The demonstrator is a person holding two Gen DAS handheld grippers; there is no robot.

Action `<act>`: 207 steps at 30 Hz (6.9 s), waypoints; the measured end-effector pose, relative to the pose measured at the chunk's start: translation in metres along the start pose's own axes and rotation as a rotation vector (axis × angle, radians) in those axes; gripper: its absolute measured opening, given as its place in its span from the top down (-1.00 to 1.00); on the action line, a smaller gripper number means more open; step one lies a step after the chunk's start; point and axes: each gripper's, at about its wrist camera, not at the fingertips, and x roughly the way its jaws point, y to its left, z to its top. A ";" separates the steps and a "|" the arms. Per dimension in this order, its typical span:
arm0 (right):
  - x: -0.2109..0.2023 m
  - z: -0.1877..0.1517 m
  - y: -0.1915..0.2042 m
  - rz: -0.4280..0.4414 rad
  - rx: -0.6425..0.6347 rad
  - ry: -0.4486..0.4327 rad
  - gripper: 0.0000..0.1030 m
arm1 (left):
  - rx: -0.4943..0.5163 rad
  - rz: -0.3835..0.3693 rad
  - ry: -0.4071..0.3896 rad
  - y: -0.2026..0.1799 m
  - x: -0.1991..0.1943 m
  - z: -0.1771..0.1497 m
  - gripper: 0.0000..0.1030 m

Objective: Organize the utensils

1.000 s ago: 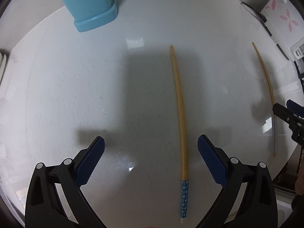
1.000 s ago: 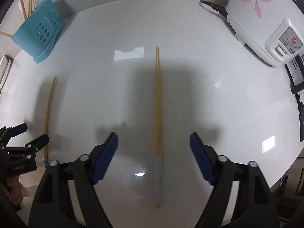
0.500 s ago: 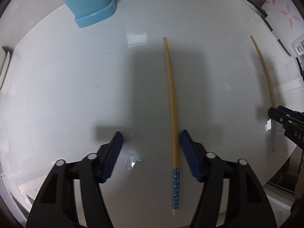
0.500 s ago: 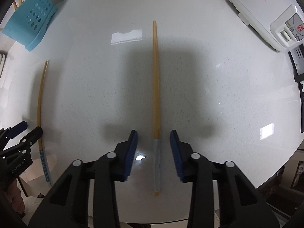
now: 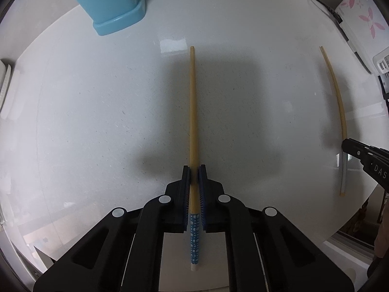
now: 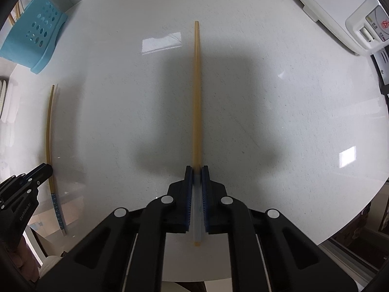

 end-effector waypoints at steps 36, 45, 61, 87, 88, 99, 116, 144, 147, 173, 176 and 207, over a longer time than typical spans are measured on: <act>-0.127 0.058 0.075 0.272 -0.160 -0.419 0.87 | -0.164 -0.025 -0.449 0.068 -0.156 0.051 0.87; -0.156 0.074 0.110 0.287 -0.255 -0.511 0.87 | -0.228 -0.036 -0.622 0.107 -0.191 0.071 0.87; -0.185 0.108 0.151 0.364 -0.333 -0.634 0.87 | -0.279 -0.100 -0.931 0.134 -0.215 0.089 0.87; -0.160 0.134 0.152 0.372 -0.347 -0.618 0.87 | -0.254 0.033 -1.011 0.117 -0.145 0.144 0.87; -0.159 0.134 0.153 0.371 -0.347 -0.617 0.87 | -0.253 0.038 -1.006 0.117 -0.142 0.145 0.87; -0.157 0.133 0.151 0.381 -0.349 -0.614 0.87 | -0.225 0.038 -0.953 0.114 -0.132 0.147 0.86; -0.163 0.137 0.168 0.412 -0.387 -0.667 0.87 | -0.227 0.023 -0.816 0.132 -0.186 0.093 -0.34; -0.133 0.156 0.243 0.529 -0.422 -0.790 0.87 | -0.354 0.069 -0.650 0.211 -0.146 0.065 -0.88; -0.127 0.155 0.245 0.512 -0.426 -0.787 0.87 | -0.357 0.060 -0.636 0.212 -0.141 0.065 -0.88; -0.139 0.118 0.217 0.375 -0.410 -0.696 0.06 | -0.315 -0.002 -0.658 0.199 -0.152 0.063 -0.88; -0.147 0.108 0.208 0.359 -0.399 -0.686 -0.13 | -0.300 -0.011 -0.660 0.193 -0.158 0.060 -0.89; -0.154 0.042 0.168 0.214 -0.257 -0.617 -0.85 | -0.184 -0.060 -0.618 0.179 -0.165 0.024 -0.89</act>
